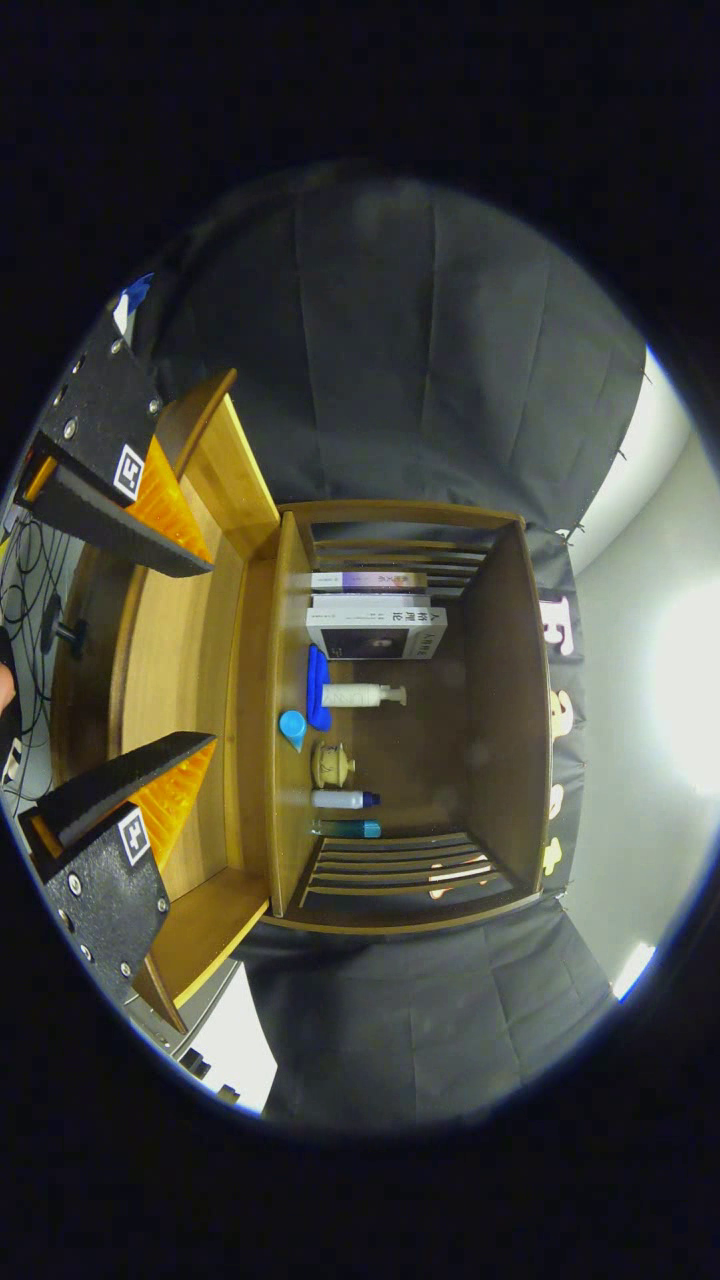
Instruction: Pull open the drawer, take out the items inside it, and place them on the countertop above the cabinet.
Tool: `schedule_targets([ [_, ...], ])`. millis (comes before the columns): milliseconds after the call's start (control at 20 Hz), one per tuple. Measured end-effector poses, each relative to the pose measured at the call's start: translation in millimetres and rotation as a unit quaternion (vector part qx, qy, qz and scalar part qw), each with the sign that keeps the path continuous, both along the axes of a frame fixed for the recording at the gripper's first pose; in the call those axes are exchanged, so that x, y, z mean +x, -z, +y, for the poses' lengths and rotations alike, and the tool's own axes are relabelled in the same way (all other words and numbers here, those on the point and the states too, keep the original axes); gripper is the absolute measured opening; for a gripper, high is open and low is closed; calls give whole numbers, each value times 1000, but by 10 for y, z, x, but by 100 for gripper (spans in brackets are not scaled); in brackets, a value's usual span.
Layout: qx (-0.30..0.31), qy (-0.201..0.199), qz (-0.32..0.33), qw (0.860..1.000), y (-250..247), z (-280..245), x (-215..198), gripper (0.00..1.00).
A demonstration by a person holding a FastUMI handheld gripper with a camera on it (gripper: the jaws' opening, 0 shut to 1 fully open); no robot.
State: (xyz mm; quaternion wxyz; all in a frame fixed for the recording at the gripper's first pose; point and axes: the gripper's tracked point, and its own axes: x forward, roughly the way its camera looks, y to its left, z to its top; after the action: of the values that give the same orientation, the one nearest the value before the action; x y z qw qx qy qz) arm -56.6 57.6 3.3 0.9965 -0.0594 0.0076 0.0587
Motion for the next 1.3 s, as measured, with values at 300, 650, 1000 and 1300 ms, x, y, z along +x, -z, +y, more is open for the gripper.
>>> schedule_targets([
  [300,23,-3,19,1000,250,88,-236,95],
  [650,25,14,68,997,700,60,-372,96],
  [1000,2,28,90,996,1047,53,-331,95],
  [1300,17,46,79,996,1059,-13,-186,95],
])
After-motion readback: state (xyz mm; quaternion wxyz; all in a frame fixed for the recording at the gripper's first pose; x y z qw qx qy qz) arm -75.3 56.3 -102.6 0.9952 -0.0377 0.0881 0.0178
